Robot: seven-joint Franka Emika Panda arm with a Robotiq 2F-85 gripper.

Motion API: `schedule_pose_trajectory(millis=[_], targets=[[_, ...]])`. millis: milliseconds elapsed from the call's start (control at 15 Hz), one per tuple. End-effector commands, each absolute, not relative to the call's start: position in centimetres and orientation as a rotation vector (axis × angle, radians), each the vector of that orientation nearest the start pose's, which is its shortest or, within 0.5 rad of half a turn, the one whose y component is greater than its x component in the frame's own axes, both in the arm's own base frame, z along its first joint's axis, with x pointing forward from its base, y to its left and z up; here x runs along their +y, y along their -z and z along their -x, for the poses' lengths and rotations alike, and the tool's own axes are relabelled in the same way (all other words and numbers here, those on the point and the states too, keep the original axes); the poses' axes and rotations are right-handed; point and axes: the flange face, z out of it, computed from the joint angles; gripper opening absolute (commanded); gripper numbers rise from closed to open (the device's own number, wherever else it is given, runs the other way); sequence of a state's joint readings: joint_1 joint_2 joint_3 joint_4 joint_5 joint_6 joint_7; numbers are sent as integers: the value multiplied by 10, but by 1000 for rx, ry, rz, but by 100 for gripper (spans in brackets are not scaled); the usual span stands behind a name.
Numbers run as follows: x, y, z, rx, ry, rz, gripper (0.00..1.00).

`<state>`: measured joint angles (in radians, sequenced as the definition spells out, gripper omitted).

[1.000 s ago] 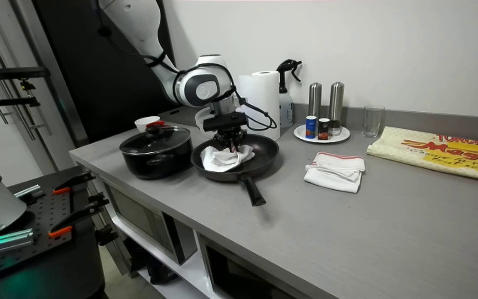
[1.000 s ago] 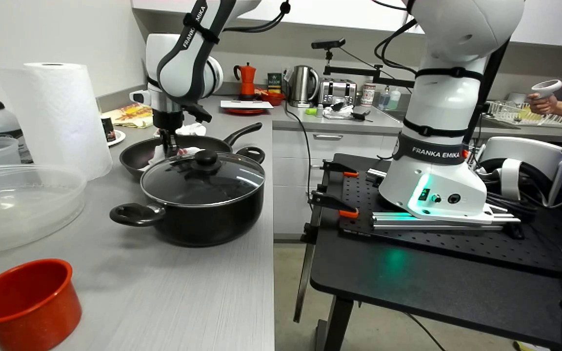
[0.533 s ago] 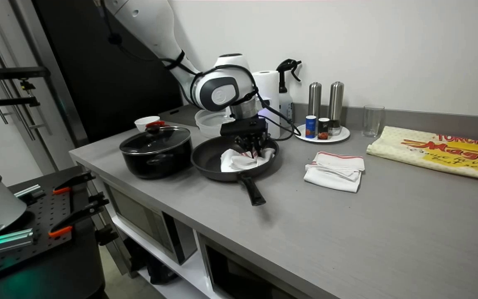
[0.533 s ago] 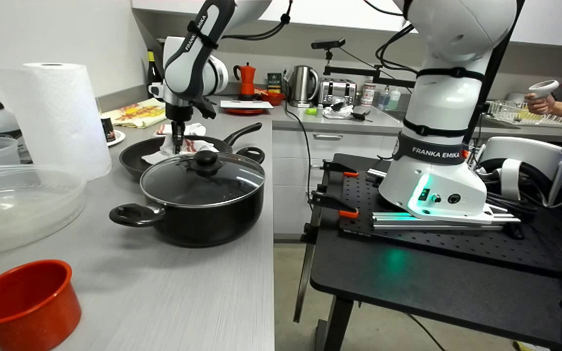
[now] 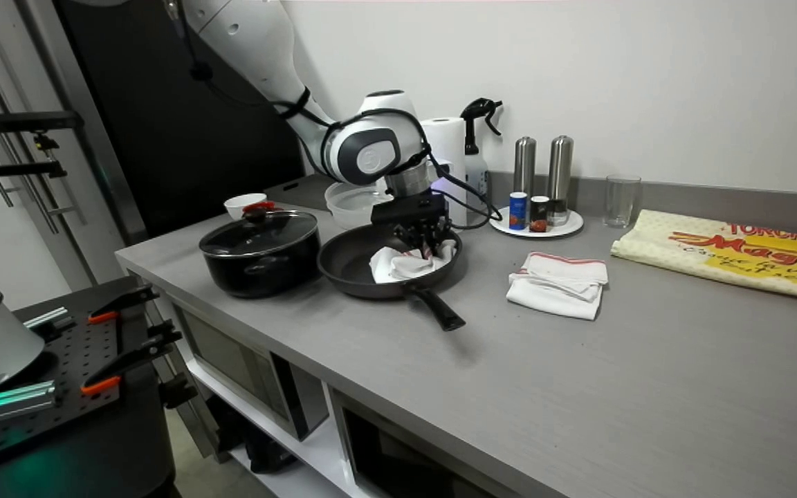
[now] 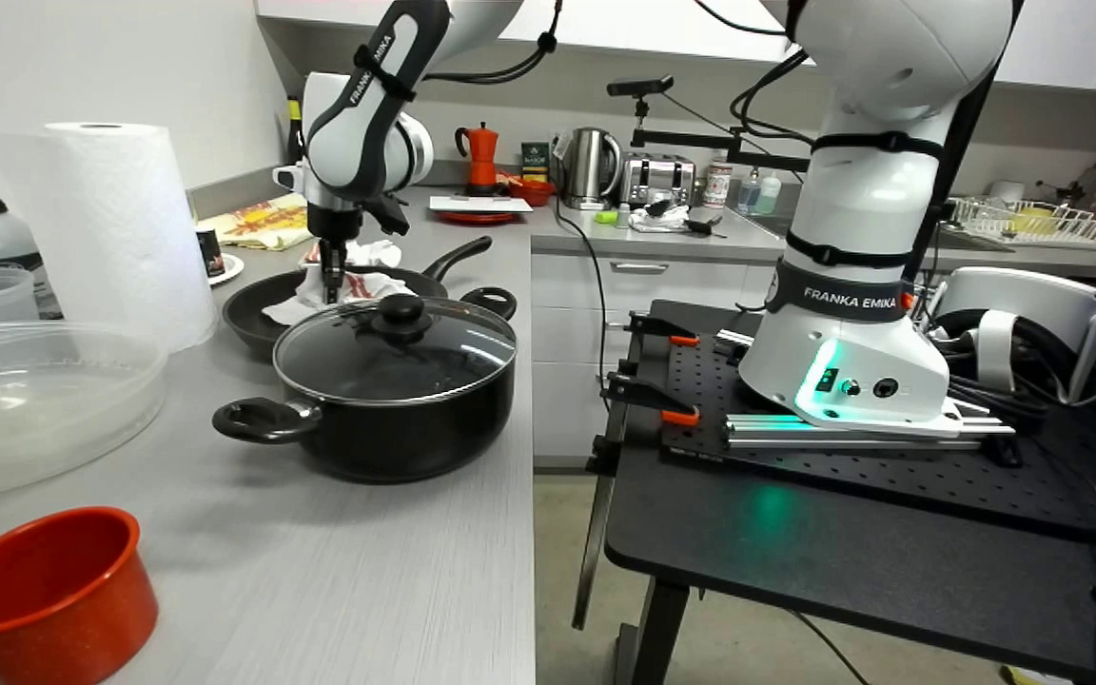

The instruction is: Use the towel to wipe the pan

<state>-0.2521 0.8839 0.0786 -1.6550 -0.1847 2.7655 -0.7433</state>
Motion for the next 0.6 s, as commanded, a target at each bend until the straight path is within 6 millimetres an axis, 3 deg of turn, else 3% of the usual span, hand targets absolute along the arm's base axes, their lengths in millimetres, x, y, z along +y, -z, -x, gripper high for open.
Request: schedule_pose_trajectory(millis=[0, 533], targets=[[-61, -77, -680, -1287, 247, 3015, 2], [25, -67, -667, -1628, 179, 2860, 2]])
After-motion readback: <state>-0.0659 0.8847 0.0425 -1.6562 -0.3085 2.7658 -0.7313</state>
